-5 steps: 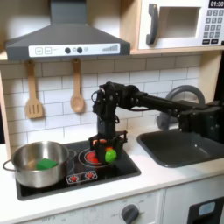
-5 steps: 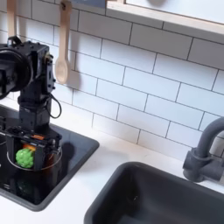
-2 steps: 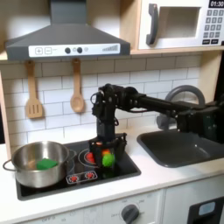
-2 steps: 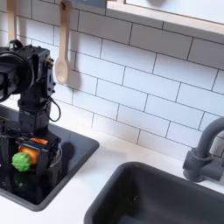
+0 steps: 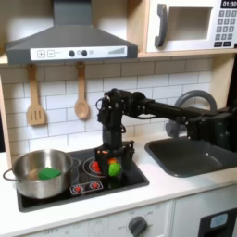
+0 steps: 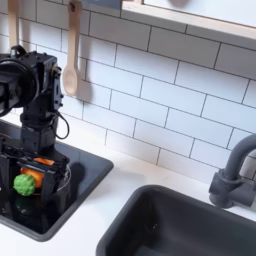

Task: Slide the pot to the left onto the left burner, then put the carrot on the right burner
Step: 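Put the carrot on the right burner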

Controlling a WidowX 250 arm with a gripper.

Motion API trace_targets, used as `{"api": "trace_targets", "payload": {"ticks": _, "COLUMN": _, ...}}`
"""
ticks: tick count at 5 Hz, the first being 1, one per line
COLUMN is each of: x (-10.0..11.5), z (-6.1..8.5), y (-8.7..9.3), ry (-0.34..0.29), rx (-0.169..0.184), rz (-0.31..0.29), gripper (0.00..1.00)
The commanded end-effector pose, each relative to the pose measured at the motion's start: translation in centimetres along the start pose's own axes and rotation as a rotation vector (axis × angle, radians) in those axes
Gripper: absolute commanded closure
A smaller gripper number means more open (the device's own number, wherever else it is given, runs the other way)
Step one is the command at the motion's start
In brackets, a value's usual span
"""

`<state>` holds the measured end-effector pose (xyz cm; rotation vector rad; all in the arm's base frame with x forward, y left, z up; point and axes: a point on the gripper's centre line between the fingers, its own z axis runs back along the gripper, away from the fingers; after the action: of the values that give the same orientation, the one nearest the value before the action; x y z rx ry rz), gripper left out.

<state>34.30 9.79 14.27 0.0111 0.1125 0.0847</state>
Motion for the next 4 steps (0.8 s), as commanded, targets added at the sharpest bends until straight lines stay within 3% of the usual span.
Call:
{"api": "trace_targets", "payload": {"ticks": 1, "x": 0.23, "z": 1.60, "y": 0.00, "ry": -0.034, "rx": -0.017, "rz": 0.010, "gripper": 0.00}}
{"api": "trace_targets", "payload": {"ticks": 4, "x": 0.21, "z": 2.41, "y": -0.24, "ry": -0.064, "rx": -0.019, "rz": 0.011, "gripper": 0.00}}
